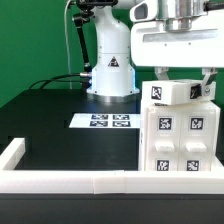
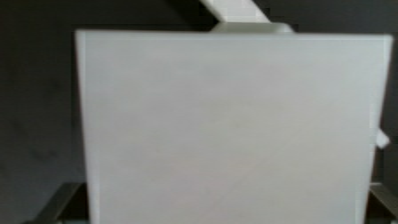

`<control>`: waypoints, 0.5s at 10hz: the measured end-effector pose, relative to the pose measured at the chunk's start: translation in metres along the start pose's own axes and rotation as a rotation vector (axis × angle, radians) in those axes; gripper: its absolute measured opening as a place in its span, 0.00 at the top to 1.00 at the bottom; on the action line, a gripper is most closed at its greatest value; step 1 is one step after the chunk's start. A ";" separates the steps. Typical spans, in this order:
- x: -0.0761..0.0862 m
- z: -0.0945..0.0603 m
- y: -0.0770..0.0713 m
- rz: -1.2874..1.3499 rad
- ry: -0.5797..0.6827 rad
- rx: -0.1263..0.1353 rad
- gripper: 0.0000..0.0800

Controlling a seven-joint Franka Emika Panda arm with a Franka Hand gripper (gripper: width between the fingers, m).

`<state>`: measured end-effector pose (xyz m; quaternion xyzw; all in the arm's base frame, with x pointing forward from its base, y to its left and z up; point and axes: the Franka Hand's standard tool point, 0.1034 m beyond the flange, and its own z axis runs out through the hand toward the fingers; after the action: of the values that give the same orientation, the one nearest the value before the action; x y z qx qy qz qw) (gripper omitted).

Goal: Assemble cabinet

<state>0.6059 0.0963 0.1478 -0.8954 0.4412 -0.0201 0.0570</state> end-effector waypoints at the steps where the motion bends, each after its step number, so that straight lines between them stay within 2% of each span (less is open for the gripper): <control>1: 0.000 0.000 -0.001 0.068 0.003 0.011 0.29; 4: 0.000 0.000 -0.006 0.382 -0.012 0.054 0.29; 5: -0.001 0.000 -0.007 0.462 -0.024 0.059 0.29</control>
Offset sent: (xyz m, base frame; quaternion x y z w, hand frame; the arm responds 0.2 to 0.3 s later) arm -0.0020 -0.0020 -0.0030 0.0191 -0.0041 0.2744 0.9614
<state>0.6106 0.1009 0.1487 -0.7687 0.6330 -0.0088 0.0917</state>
